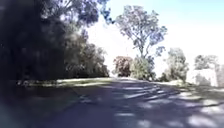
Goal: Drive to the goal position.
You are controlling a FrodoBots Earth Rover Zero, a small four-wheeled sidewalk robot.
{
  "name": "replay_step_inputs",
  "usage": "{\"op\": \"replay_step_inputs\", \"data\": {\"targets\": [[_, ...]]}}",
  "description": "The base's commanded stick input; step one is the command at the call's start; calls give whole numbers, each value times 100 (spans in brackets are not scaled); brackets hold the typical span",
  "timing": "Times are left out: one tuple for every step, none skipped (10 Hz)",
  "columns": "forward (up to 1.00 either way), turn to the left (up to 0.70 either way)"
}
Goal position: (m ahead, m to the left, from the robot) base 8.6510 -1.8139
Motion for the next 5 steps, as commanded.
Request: {"op": "replay_step_inputs", "data": {"targets": [[100, -32], [100, 0], [100, 0], [100, 0], [100, 0]]}}
